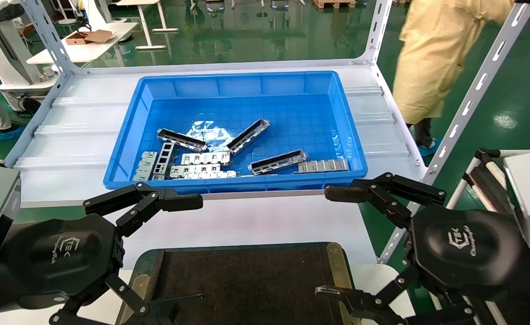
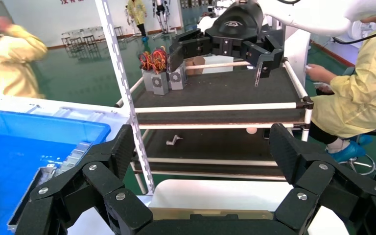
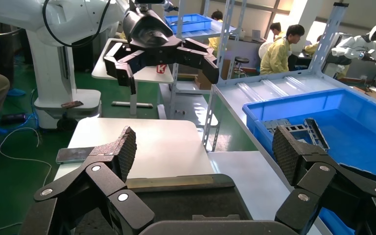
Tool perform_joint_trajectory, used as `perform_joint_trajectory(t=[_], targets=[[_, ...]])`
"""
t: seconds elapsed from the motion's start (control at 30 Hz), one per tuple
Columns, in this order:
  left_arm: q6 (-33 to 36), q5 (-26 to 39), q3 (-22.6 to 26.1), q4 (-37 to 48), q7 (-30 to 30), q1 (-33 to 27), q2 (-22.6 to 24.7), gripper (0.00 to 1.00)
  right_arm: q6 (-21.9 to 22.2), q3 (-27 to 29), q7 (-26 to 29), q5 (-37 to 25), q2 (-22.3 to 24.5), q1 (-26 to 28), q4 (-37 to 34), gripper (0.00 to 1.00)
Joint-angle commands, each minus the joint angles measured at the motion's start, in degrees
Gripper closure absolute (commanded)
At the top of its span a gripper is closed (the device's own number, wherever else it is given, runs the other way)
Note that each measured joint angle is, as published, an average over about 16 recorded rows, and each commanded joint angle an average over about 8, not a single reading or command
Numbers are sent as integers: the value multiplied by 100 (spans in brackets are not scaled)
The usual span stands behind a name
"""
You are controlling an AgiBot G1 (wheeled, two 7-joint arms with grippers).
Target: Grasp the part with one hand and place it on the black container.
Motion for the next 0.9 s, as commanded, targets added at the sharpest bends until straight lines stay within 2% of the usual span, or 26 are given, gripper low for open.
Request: perform_joint_trajectory(t=[0.03,0.2,0.47,0.73,0.9], targets=[[1,2,-4,12,14,-2,-3,0,0,0,0,0,0,0,0,0],[-246,192,14,12,109,-11,84,0,0,0,0,0,0,0,-1,0],[-1067,850,204,-91,39,-213,444,0,0,-1,0,0,0,1,-1,0],[-1861,1674,555,127,-247,-685,979,0,0,-1,0,0,0,1,-1,0],[-2338,2224,782,486,-209,-981,1418,0,0,-1,-1,0,0,1,-1,0]])
